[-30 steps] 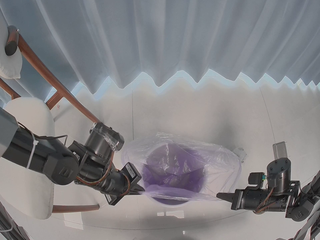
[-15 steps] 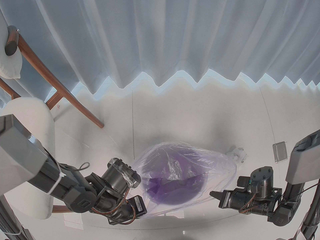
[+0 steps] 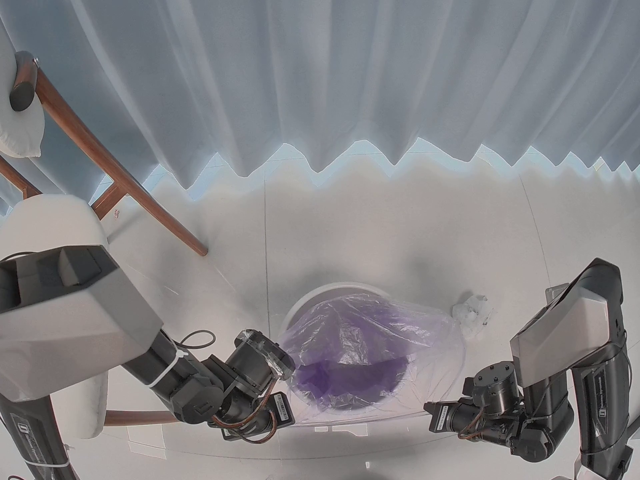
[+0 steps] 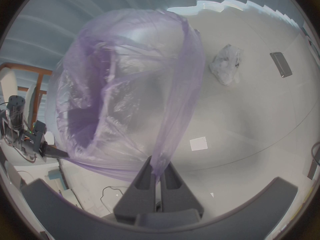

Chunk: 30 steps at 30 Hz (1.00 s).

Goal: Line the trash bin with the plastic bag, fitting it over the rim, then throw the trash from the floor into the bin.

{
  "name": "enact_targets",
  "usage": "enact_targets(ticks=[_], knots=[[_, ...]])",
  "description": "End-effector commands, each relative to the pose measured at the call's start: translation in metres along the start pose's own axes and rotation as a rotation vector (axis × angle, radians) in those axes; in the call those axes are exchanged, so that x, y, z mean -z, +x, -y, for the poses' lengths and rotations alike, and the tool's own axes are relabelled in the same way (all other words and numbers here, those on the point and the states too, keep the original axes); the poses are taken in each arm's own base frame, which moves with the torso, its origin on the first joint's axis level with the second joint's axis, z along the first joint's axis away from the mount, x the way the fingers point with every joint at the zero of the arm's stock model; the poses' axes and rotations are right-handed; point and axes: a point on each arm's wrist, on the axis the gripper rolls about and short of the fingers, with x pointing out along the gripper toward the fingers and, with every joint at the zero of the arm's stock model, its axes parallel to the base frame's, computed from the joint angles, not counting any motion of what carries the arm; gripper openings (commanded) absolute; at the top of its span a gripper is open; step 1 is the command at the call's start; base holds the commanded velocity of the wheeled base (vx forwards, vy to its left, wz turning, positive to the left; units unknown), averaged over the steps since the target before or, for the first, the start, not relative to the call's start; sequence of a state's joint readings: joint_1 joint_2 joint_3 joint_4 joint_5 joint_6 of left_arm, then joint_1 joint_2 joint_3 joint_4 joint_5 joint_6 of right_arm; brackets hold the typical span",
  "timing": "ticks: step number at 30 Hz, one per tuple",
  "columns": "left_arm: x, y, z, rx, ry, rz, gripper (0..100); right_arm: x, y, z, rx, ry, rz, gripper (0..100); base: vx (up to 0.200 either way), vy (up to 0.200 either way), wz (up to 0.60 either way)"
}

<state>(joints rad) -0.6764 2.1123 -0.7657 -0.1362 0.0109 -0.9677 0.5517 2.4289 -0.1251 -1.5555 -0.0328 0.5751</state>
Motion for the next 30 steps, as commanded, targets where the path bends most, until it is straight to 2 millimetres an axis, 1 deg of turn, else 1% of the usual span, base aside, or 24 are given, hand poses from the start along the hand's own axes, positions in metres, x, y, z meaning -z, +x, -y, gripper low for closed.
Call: enact_targets(ticks=[1, 6, 9, 10, 11, 12, 13, 19, 21, 22, 23, 24, 27, 30], knots=[[-0.012, 0.02, 0.005, -0.013, -0.017, 0.021, 0, 0.0, 0.021, 0.008, 0.038, 0.02, 0.027, 0, 0.0, 0.0, 0.0], [-0.021, 0.03, 0.016, -0.01, 0.005, 0.05, 0, -0.002, 0.03, 0.007, 0.035, 0.019, 0.043, 0, 0.0, 0.0, 0.0], [-0.02, 0.04, 0.012, -0.078, 0.085, 0.077, 0, 0.0, 0.034, 0.008, 0.043, 0.019, 0.043, 0, 0.0, 0.0, 0.0], [-0.02, 0.04, 0.012, -0.082, 0.09, 0.079, 0, 0.0, 0.034, 0.008, 0.043, 0.019, 0.043, 0, 0.0, 0.0, 0.0], [-0.018, 0.049, 0.008, -0.123, 0.135, 0.084, 0, -0.001, 0.035, 0.008, 0.052, 0.022, 0.054, 0, 0.0, 0.0, 0.0], [-0.019, 0.049, 0.007, -0.125, 0.136, 0.085, 0, -0.001, 0.035, 0.008, 0.053, 0.022, 0.055, 0, 0.0, 0.0, 0.0], [-0.02, 0.054, 0.005, -0.146, 0.145, 0.096, 0, -0.001, 0.036, 0.009, 0.061, 0.03, 0.056, 0, 0.0, 0.0, 0.0], [-0.022, 0.054, 0.008, -0.138, 0.133, 0.11, 0, -0.001, 0.037, 0.009, 0.079, 0.082, 0.076, 0, 0.0, 0.0, 0.0], [-0.024, 0.052, 0.01, -0.113, 0.128, 0.13, 0, -0.002, 0.037, 0.009, 0.076, 0.095, 0.079, 0, 0.0, 0.0, 0.0], [-0.026, 0.051, 0.013, -0.072, 0.121, 0.153, 0, -0.002, 0.037, 0.009, 0.08, 0.097, 0.079, 0, 0.0, 0.0, 0.0], [-0.027, 0.05, 0.015, -0.05, 0.117, 0.167, 0, -0.002, 0.037, 0.009, 0.079, 0.099, 0.081, 100, 0.0, 0.0, 0.0], [-0.027, 0.047, 0.015, -0.02, 0.113, 0.191, 100, -0.002, 0.036, 0.009, 0.078, 0.101, 0.083, 100, 0.0, 0.0, 0.0], [-0.024, 0.042, 0.012, 0.001, 0.125, 0.213, 100, -0.003, 0.032, 0.008, 0.081, 0.102, 0.083, 100, 0.0, 0.0, 0.0], [-0.008, 0.008, 0.007, 0.057, 0.148, 0.238, 100, -0.01, 0.004, 0.004, 0.05, 0.119, 0.083, 100, 0.0, 0.0, 0.0]])
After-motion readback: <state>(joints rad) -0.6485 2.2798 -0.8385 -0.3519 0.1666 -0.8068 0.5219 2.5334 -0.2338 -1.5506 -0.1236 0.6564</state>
